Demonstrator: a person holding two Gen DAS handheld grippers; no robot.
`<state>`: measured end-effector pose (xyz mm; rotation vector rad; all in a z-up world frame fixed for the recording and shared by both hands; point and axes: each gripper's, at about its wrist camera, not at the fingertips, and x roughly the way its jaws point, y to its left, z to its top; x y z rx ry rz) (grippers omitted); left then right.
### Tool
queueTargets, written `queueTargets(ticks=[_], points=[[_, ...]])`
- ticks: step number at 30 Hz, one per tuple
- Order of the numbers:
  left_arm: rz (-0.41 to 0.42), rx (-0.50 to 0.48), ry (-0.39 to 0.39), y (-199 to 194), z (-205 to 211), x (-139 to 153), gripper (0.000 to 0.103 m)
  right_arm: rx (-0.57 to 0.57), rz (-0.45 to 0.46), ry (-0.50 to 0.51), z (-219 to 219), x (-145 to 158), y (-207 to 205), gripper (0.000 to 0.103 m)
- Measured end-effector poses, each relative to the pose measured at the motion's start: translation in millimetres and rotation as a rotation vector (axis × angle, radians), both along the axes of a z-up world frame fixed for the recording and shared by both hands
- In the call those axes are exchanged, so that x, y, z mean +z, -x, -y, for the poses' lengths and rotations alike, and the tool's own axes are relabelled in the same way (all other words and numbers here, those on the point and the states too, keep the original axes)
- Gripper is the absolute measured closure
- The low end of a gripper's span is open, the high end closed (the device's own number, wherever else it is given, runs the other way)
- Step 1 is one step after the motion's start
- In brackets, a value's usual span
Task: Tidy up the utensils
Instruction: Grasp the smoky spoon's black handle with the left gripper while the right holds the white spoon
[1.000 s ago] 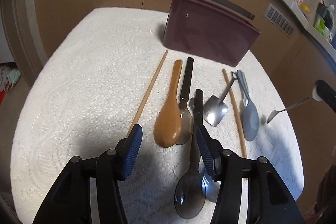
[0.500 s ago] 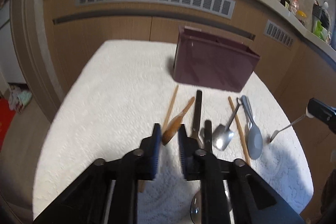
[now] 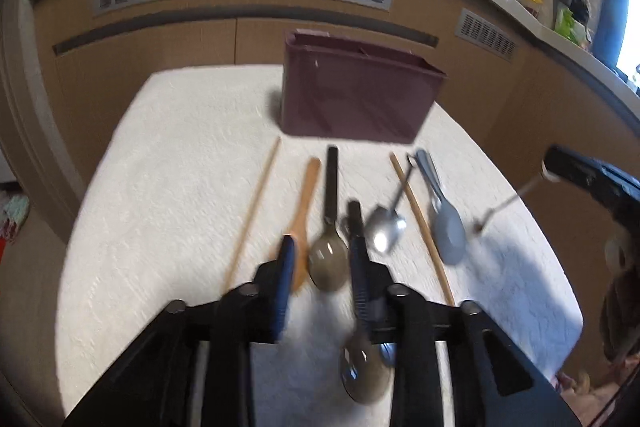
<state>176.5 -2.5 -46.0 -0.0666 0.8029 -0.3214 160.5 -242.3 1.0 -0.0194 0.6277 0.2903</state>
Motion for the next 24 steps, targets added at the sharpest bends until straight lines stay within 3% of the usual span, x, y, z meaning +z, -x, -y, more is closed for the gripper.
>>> queueTargets(ticks=[1,11,13,15,17,24], points=[[-0.009,0.005,0.0,4.2,2.5,-6.5,0.055,0.0,0.001,0.0,0.0,-0.2,0.3,0.083],[-0.038,-0.022,-0.144,-14.2,31.0,-32.3,0.054,0.006,0.001,-0.001,-0.8,-1.9,2.9,0.083],[-0.037,-0.019,-0.148,-19.5,31.6,-32.0,0.057,0.006,0.001,-0.002,-0.8,-2.0,3.1,0.083],[-0.026,-0.004,-0.148,-23.0,29.8,-30.9,0.071,0.004,0.003,0.0,-0.3,-1.9,3.1,0.083],[-0.026,-0.004,-0.136,-25.1,27.5,-31.0,0.071,0.002,0.005,0.002,-0.2,-1.8,3.6,0.083],[0.131,-0.007,-0.149,-0.4,27.2,-2.8,0.071,-0.001,0.006,0.003,-0.5,-0.9,4.0,0.083]])
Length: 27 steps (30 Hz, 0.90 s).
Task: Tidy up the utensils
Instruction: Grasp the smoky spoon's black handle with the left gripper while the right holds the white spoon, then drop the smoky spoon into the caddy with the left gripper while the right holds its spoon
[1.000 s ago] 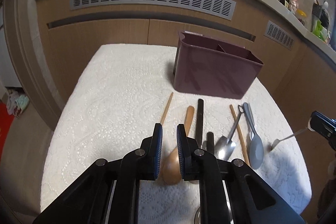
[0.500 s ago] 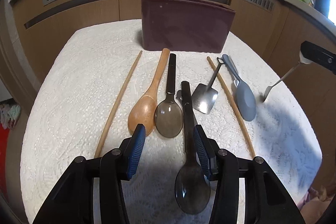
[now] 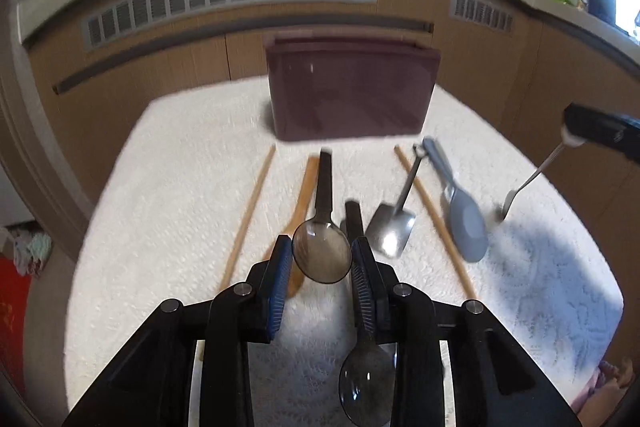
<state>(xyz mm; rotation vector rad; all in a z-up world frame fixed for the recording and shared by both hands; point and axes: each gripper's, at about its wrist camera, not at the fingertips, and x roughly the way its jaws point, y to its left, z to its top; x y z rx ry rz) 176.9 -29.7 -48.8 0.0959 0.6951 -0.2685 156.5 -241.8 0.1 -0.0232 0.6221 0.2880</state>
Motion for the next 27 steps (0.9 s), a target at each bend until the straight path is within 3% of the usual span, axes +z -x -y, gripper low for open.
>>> queueTargets(ticks=[6,19,23,27], points=[[0.143,0.002,0.031,2.7,-2.2,48.6,0.071,-0.011,0.022,-0.011,2.2,9.3,-2.8,0.083],[0.229,-0.038,0.097,-3.5,5.6,110.9,0.073,0.011,0.051,-0.057,4.7,44.3,-18.4,0.083],[0.308,-0.069,0.121,-5.5,6.2,159.2,0.073,0.035,0.094,-0.071,3.8,76.0,-26.6,0.083],[0.366,-0.116,0.182,-21.5,4.1,214.1,0.073,0.07,0.185,-0.109,6.4,134.9,-42.3,0.083]])
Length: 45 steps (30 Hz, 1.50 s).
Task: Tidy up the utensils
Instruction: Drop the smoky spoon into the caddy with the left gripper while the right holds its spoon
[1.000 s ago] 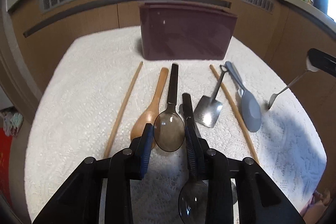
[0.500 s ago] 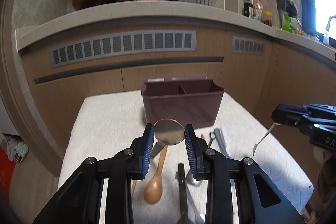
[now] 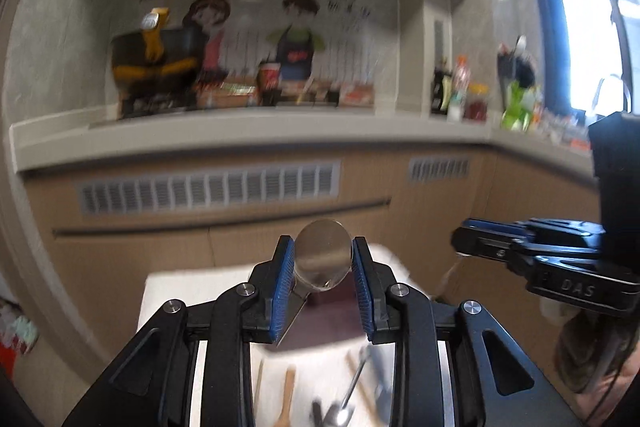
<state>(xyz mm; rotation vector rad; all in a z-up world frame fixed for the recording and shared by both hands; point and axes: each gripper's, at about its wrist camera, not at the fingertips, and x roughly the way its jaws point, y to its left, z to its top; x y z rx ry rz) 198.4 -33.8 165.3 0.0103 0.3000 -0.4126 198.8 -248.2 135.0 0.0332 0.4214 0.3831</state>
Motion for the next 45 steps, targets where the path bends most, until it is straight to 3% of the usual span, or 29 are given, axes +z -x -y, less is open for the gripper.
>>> queueTargets(ticks=[3,7,10,15,21,24,26,28,33,36,41,45], points=[[0.021,-0.025,0.044,-22.9,-1.1,27.6,0.076,0.014,0.054,-0.019,0.0,34.6,-16.7,0.083],[0.021,-0.041,0.09,-59.3,-0.1,36.2,0.077,0.0,0.073,-0.008,-2.6,49.2,-47.2,0.083],[0.018,-0.045,0.127,-83.5,1.8,34.7,0.077,-0.013,0.057,-0.004,-4.5,42.2,-72.4,0.083],[-0.067,-0.033,0.142,-122.2,-3.0,5.3,0.077,-0.023,-0.047,-0.01,-4.6,10.3,-113.7,0.083],[-0.168,-0.002,0.07,-131.3,-17.5,-43.1,0.077,-0.042,-0.107,0.035,-4.2,-19.1,-123.2,0.083],[-0.226,0.0,0.087,-135.2,-22.8,-60.2,0.076,-0.045,-0.094,0.043,-5.0,-20.3,-114.9,0.083],[-0.289,-0.048,0.089,-142.3,-18.5,-69.2,0.073,-0.046,-0.078,0.051,-6.2,-17.4,-109.3,0.083],[-0.369,-0.08,0.074,-152.6,-8.1,-79.0,0.058,-0.047,-0.065,0.06,-7.4,-13.1,-103.8,0.083],[-0.491,-0.065,-0.015,-179.1,25.1,-90.6,0.055,-0.058,-0.06,0.052,1.1,-9.8,-90.6,0.083],[-0.546,-0.064,-0.007,-208.0,39.0,-91.7,0.04,-0.065,-0.063,0.039,11.8,-12.5,-82.0,0.083],[-0.694,0.022,-0.062,-271.6,68.7,-104.1,0.039,-0.073,-0.063,0.021,24.4,-16.6,-76.8,0.083],[-0.714,0.126,-0.161,-296.3,87.6,-122.6,0.039,-0.068,-0.071,0.001,30.8,-20.8,-78.2,0.083]])
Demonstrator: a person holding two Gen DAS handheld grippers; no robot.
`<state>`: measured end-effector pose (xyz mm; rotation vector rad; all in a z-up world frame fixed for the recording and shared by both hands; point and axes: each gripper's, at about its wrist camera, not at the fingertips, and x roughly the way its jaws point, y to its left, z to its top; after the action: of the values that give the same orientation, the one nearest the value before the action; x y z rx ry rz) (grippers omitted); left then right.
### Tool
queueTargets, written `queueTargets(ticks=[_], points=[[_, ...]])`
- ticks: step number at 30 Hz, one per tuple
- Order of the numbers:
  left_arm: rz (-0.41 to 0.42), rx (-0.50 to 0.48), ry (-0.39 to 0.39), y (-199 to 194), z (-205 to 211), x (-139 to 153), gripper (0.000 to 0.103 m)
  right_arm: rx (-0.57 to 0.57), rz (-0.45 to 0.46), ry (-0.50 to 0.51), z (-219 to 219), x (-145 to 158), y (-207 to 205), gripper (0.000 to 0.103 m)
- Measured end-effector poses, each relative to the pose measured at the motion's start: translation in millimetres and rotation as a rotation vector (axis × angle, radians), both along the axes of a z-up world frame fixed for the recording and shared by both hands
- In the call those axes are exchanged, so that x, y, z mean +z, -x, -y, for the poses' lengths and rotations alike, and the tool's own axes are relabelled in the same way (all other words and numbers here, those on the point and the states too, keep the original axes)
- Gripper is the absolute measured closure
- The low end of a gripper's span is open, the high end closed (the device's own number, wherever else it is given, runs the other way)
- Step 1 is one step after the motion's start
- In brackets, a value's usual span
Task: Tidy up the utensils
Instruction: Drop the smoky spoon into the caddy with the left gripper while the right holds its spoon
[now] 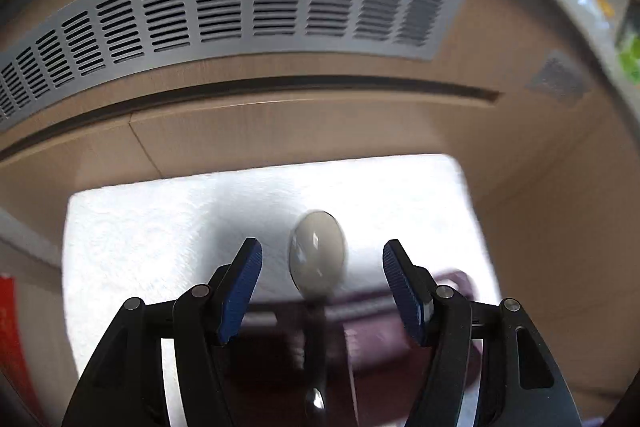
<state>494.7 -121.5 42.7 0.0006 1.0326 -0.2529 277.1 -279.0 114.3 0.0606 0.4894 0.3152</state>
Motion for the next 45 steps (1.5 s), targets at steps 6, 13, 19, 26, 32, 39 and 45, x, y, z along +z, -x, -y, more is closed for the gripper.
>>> queueTargets(ticks=[6,13,19,26,32,39,45], points=[[0.012,0.006,-0.029,-5.5,1.6,-19.4,0.07,-0.003,-0.01,-0.017,7.3,-6.5,1.1,0.083],[0.237,-0.052,0.122,51.3,-29.0,36.4,0.07,-0.006,-0.006,-0.018,-0.3,-1.9,-4.0,0.083],[0.588,-0.083,0.22,126.0,-53.7,117.0,0.07,0.013,0.058,-0.041,-17.4,25.0,-13.8,0.083],[0.711,-0.077,0.251,154.6,-67.9,139.6,0.071,0.033,0.065,-0.034,-36.9,32.4,-30.6,0.083],[0.665,-0.072,0.277,144.0,-76.2,112.4,0.071,0.033,-0.01,-0.023,-46.8,6.5,-54.5,0.083],[0.603,-0.068,0.292,132.6,-72.6,71.2,0.071,0.031,-0.117,-0.014,-54.7,-32.9,-75.4,0.083],[0.555,-0.057,0.296,128.9,-80.3,55.9,0.071,0.013,-0.174,-0.017,-54.2,-53.5,-84.2,0.083]])
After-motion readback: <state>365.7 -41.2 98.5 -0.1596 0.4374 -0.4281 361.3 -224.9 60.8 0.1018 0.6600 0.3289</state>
